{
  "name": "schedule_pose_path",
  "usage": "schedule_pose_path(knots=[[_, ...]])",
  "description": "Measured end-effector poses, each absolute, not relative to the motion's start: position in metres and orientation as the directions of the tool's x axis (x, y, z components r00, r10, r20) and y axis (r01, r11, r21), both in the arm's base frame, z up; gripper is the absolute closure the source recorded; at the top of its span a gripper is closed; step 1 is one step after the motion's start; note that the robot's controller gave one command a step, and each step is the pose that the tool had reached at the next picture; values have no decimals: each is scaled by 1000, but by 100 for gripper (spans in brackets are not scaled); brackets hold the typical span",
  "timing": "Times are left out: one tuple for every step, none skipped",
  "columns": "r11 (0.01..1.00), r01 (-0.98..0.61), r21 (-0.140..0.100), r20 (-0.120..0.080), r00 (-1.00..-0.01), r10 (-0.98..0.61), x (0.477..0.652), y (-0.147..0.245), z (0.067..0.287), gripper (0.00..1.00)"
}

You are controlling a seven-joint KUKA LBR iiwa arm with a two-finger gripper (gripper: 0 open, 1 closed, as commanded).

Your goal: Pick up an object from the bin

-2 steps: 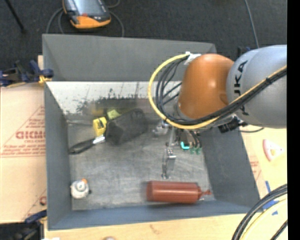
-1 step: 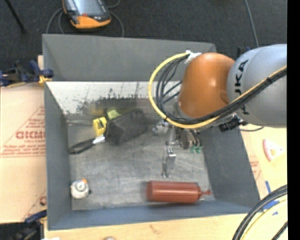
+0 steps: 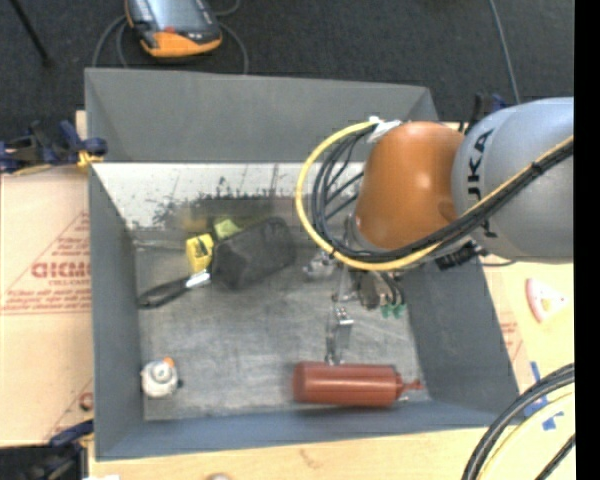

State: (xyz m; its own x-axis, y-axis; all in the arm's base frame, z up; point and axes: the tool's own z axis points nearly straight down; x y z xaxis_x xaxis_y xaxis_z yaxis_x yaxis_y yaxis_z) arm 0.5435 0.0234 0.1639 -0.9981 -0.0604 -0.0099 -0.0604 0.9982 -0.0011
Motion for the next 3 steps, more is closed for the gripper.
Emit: schedule_pose_path(knots=[[963,-269,-2,-8,-963,-269,545,24,107,0],[915,-404,5,-2,-915,-404,517,30,81,100],[915,-403,5,-2,-915,-403,517,30,80,0]])
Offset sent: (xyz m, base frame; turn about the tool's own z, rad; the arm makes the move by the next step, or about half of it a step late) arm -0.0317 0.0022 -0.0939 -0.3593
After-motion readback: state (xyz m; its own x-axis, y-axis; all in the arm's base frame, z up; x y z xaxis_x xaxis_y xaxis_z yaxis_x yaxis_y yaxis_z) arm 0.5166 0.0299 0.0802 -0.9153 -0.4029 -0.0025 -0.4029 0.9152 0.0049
